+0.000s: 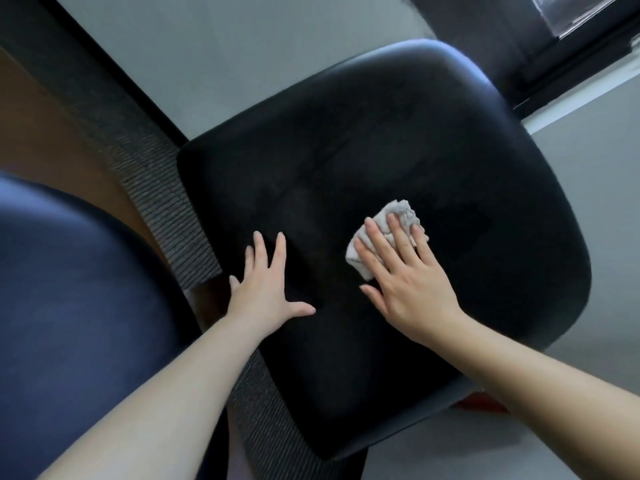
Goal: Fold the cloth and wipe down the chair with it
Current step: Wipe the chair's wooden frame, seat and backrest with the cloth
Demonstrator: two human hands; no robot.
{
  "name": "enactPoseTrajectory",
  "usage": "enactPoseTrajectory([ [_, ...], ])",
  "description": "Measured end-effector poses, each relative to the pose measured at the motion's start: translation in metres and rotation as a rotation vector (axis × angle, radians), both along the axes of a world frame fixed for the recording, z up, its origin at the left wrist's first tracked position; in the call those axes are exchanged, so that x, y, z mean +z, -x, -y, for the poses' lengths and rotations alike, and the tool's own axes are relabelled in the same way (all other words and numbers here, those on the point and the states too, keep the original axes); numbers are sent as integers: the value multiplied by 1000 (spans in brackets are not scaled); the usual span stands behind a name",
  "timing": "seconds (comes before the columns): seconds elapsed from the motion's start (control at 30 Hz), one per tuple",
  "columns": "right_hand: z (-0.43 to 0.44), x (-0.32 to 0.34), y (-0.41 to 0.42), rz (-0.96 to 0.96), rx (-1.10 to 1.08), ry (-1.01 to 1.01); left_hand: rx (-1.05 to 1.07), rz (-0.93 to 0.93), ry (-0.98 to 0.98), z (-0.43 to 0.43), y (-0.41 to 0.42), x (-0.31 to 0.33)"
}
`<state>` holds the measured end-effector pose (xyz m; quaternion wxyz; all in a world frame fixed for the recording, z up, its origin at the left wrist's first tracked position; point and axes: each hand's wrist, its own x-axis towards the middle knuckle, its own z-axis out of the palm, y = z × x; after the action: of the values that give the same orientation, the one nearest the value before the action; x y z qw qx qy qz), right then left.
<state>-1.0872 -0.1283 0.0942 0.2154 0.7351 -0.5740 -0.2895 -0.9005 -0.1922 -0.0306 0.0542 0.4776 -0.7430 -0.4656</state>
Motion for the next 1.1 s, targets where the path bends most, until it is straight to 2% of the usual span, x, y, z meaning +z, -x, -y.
enactPoseTrajectory([
  [0.1,10,8,12,-6,55,-35,26,43,-28,-1,19,-1],
  [0.33,160,-14,-49,21,40,71,41,122,-5,-3,26,-4],
  [0.47,129,7,-15,-7,112,59,32,142,4,-3,24,-3],
  [0.6,111,55,28,42,-54,290,14,150,3,-3,23,0],
  [0.7,126,44,13,84,-130,395,10,155,15,-2,23,1],
  [0.77,136,12,-13,129,-59,317,11,155,23,-3,22,-1],
  [0.83,134,-20,-36,84,75,116,20,143,28,-4,22,-3],
  [0.9,131,-22,-33,25,176,-18,26,135,40,-5,21,-4],
  [0.97,135,4,-13,32,192,68,25,133,51,-5,21,-4],
  [1.03,141,35,9,59,96,243,13,123,61,-5,20,-5],
  [1.1,146,47,13,105,-14,332,7,80,69,-5,15,-10],
])
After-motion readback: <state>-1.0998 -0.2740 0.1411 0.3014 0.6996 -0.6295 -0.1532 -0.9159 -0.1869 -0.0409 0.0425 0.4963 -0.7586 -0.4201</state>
